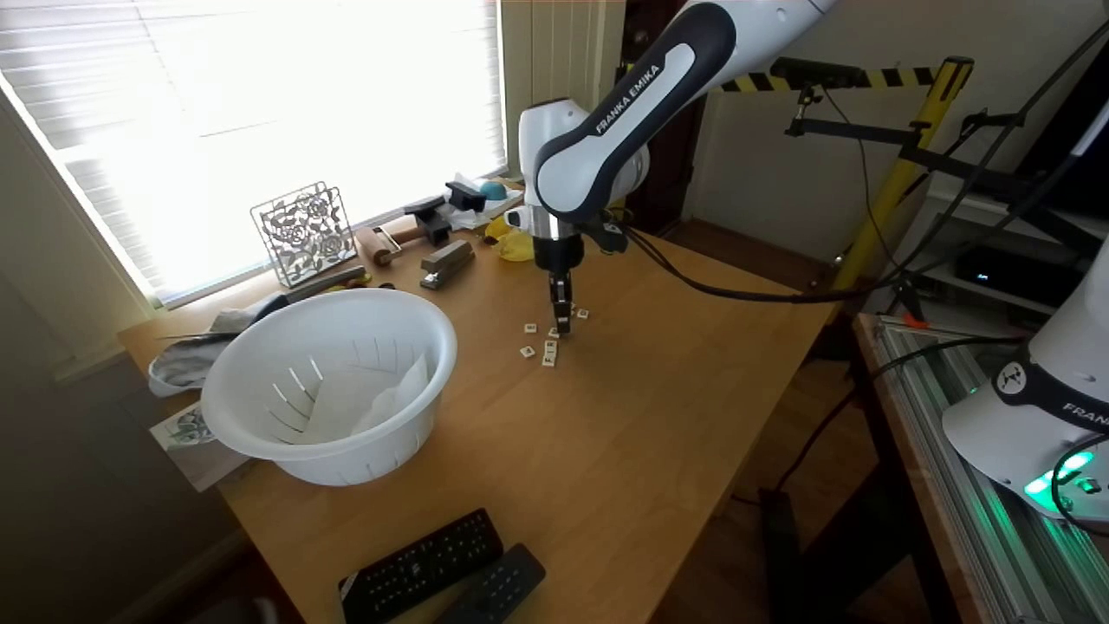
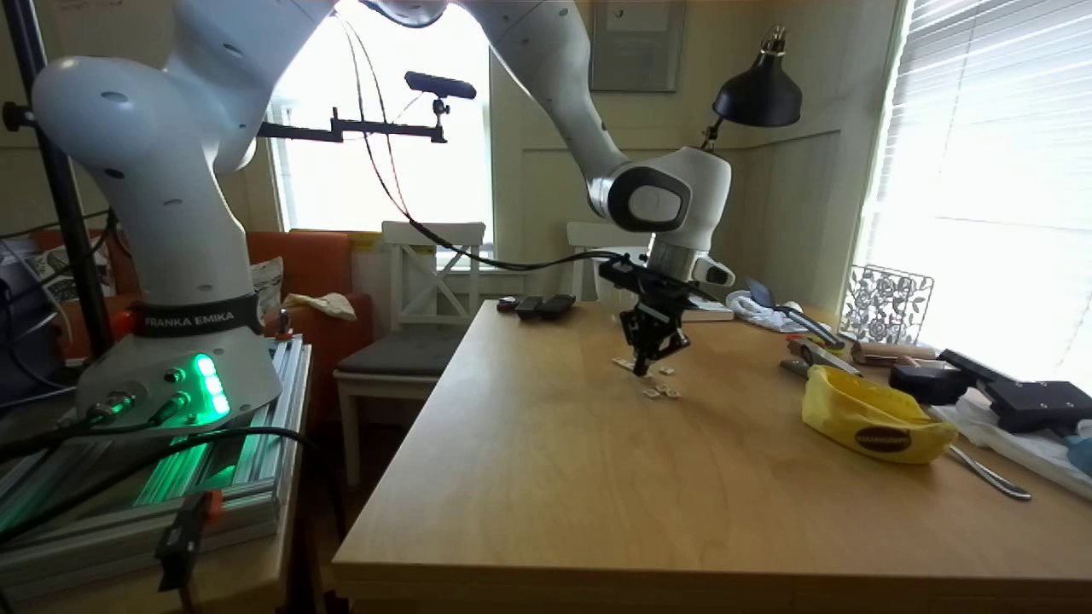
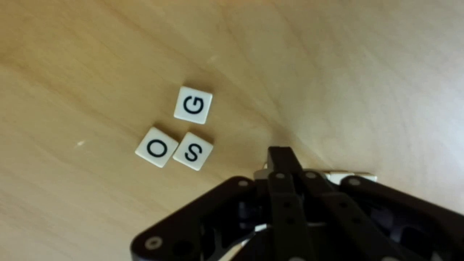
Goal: Create the word 'Firm' using the letter tiles.
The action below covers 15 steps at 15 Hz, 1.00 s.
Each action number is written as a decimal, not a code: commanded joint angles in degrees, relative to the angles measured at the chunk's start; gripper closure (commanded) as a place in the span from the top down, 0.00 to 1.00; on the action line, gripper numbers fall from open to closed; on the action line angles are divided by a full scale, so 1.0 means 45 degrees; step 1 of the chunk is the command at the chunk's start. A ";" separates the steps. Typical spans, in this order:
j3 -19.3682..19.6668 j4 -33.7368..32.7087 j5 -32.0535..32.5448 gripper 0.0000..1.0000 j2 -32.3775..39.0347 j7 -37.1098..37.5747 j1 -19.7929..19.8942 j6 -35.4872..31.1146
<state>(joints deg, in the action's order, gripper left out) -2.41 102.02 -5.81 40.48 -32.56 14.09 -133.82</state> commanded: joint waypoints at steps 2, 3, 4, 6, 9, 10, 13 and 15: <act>-0.0132 0.0126 0.0481 0.00 0.0079 -0.0423 0.0047 0.0237; -0.0135 0.0114 0.0511 0.00 0.0084 -0.0492 0.0044 0.0248; -0.0136 0.0106 0.0535 0.00 0.0087 -0.0566 0.0039 0.0253; -0.0131 0.0094 0.0592 0.00 0.0095 -0.0690 0.0019 0.0234; -0.0139 0.0069 0.0650 0.00 0.0118 -0.0842 0.0013 0.0210; -0.0145 0.0065 0.0650 0.00 0.0123 -0.0896 0.0016 0.0199; -0.0135 0.0001 0.0673 0.00 0.0155 -0.1017 -0.0016 0.0182; -0.0132 -0.0044 0.0679 0.00 0.0174 -0.1064 -0.0027 0.0206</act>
<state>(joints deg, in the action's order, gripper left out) -2.73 102.01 -4.13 40.44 -36.76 14.02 -133.40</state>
